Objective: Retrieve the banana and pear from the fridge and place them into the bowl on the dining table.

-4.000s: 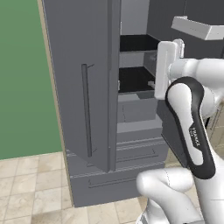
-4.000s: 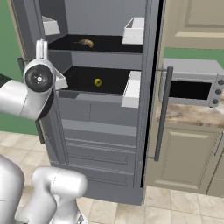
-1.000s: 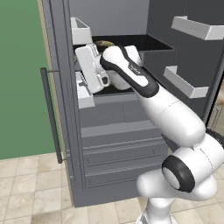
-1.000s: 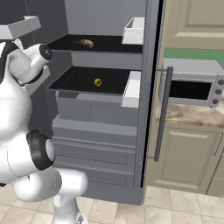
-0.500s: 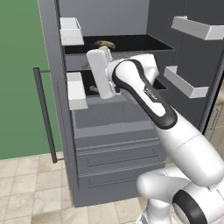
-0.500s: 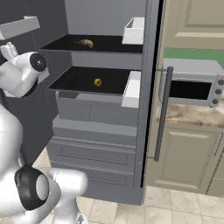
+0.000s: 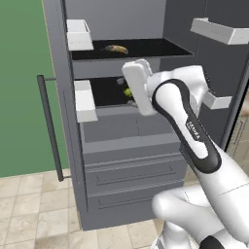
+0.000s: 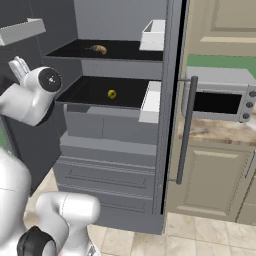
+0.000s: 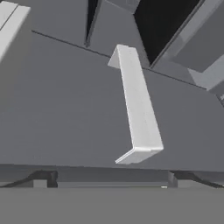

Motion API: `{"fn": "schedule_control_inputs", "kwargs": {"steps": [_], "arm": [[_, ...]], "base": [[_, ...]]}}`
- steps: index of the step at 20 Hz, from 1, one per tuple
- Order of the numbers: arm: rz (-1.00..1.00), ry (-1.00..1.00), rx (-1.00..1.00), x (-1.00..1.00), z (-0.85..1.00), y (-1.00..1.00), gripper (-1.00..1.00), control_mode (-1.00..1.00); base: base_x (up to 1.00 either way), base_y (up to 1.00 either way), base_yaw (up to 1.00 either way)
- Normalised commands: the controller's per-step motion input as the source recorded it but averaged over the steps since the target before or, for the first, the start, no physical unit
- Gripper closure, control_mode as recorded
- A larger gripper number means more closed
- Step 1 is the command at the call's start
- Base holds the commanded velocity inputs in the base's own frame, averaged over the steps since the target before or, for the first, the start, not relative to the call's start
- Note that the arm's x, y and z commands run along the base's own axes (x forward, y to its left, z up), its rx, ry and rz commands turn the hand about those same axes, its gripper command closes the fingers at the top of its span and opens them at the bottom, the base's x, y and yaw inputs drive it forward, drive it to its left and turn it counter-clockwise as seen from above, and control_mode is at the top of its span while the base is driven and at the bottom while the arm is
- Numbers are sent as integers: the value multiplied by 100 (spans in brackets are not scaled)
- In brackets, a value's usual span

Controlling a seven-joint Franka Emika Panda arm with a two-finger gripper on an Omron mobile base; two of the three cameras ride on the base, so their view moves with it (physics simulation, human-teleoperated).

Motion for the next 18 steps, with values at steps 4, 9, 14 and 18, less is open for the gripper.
{"fn": "schedule_control_inputs", "kwargs": {"steps": [4, 9, 14, 18], "arm": [[0, -27, -36, -51, 16, -79, -100, -100], [0, -35, -54, -67, 2, -75, -100, -100], [0, -30, -59, -65, 0, -63, -100, -100], [0, -16, -45, -88, 0, -70, -100, -100]], "base": [[0, 0, 0], [0, 0, 0], [0, 0, 0], [0, 0, 0]]}}
